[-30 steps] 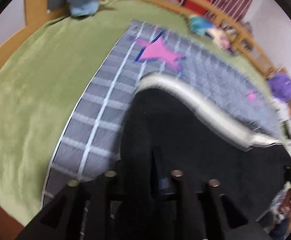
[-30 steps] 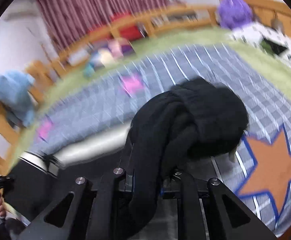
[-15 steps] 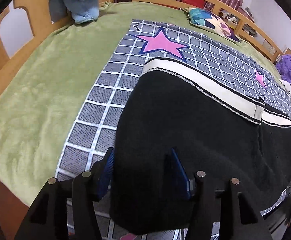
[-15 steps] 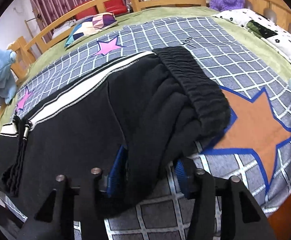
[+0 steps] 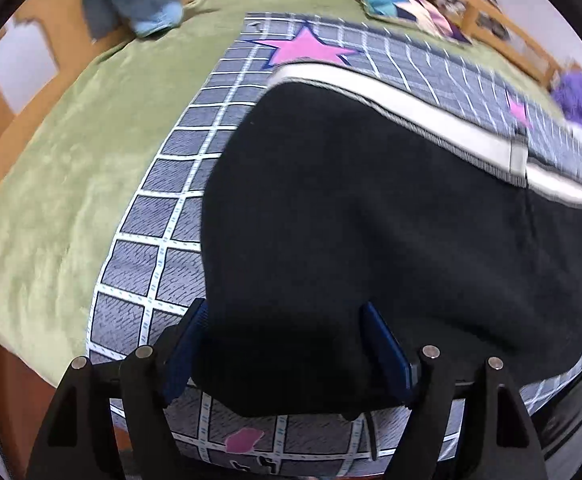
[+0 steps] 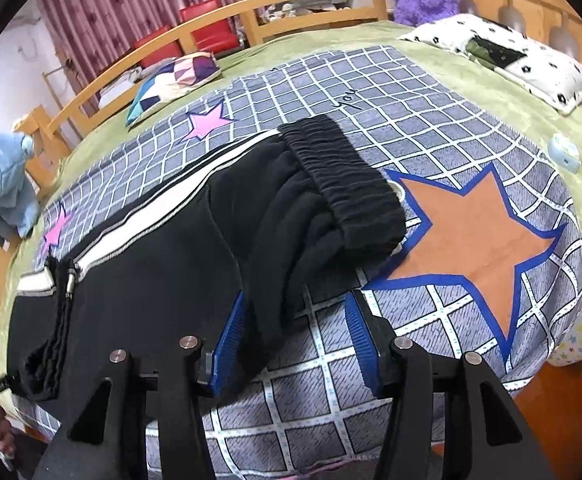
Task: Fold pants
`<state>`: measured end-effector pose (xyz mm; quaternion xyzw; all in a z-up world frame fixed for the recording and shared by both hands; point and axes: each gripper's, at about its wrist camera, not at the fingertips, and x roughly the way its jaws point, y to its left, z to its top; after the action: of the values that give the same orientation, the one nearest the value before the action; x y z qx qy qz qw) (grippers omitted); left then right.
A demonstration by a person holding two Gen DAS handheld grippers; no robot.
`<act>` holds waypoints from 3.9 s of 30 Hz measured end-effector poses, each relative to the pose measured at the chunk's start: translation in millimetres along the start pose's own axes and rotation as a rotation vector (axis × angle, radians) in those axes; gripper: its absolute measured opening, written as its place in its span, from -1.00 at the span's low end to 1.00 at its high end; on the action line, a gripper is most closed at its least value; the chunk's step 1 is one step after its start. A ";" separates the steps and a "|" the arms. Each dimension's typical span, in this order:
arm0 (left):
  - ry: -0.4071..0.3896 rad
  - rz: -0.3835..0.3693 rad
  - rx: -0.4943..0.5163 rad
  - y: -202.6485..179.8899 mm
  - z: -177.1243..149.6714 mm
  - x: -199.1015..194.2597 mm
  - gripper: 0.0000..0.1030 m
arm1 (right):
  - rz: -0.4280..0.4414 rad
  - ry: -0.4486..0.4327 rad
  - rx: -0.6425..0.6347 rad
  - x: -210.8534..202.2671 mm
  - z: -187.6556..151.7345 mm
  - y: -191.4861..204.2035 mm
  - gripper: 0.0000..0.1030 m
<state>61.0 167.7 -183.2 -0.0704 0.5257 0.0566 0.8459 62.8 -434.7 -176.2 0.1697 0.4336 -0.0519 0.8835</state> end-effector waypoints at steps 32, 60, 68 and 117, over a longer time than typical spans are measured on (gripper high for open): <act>-0.031 -0.089 -0.204 38.0 5.0 -0.4 0.48 | -0.167 0.074 -0.113 -11.7 21.0 3.0 0.17; 0.035 -0.315 -0.272 65.5 -10.3 3.9 0.40 | 0.651 0.130 -0.293 14.6 -97.3 257.2 -0.88; 0.051 -0.324 -0.288 66.4 -10.8 6.0 0.39 | 0.475 0.172 -0.387 30.9 -118.5 255.1 -0.63; 0.009 -0.206 -0.210 40.8 -5.7 5.0 -0.20 | 0.427 0.168 -0.511 64.2 -110.2 282.6 -0.33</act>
<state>51.3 206.8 -192.6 -0.2122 0.5109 0.0238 0.8327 87.5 -128.3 -216.9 0.0337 0.4585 0.2585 0.8496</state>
